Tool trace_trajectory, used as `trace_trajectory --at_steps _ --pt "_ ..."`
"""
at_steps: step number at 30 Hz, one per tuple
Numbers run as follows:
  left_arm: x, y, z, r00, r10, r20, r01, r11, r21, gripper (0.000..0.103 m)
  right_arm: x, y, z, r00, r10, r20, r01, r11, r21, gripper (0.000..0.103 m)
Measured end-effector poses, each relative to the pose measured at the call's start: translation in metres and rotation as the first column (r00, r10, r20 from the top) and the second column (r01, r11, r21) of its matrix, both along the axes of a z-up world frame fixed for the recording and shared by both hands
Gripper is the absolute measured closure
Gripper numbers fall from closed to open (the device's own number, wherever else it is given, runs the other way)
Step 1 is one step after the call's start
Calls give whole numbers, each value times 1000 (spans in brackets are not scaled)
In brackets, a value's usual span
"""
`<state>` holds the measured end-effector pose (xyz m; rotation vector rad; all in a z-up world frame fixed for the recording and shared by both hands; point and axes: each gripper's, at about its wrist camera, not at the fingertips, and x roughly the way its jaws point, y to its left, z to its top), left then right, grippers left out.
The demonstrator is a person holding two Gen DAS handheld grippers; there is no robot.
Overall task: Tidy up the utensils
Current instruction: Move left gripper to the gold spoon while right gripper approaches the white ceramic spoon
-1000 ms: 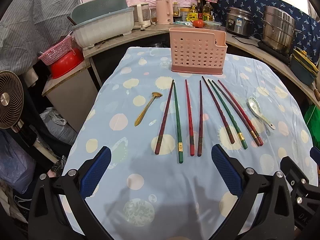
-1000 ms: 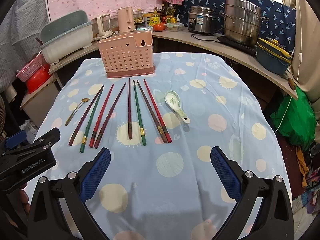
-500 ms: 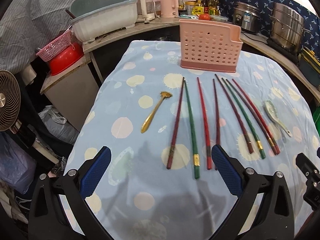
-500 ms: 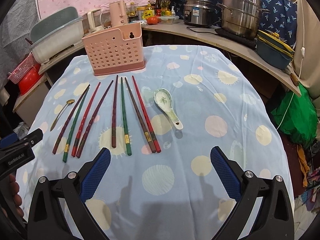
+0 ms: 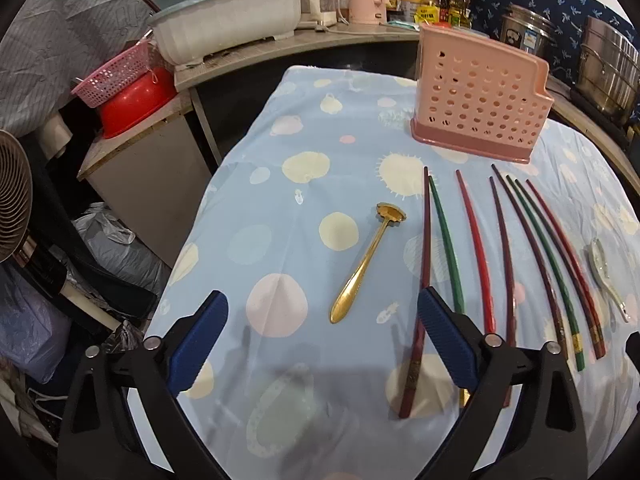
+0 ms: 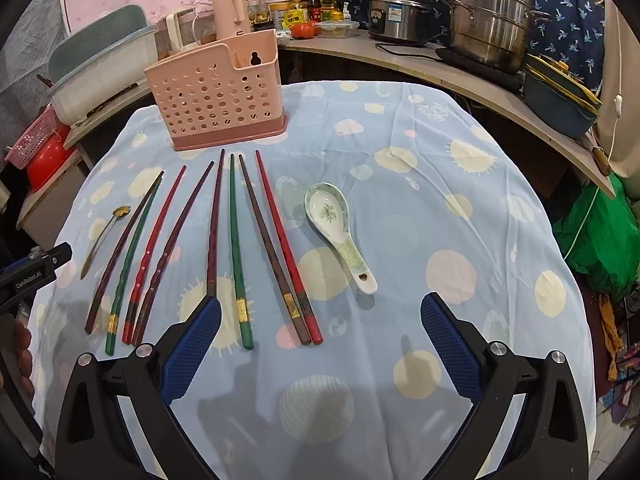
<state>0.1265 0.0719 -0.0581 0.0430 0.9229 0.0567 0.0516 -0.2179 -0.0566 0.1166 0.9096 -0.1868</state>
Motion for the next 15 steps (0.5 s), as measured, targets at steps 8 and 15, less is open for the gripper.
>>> trace_trajectory --at_steps 8,15 --pt "25 -7 -4 1000 -24 1 24 1000 -7 14 20 -4 -6 1000 -13 -11 13 1000 2 7" --pt "58 -21 -15 998 -65 -18 65 998 -19 21 38 -7 -12 1000 -16 -19 17 1000 10 7"
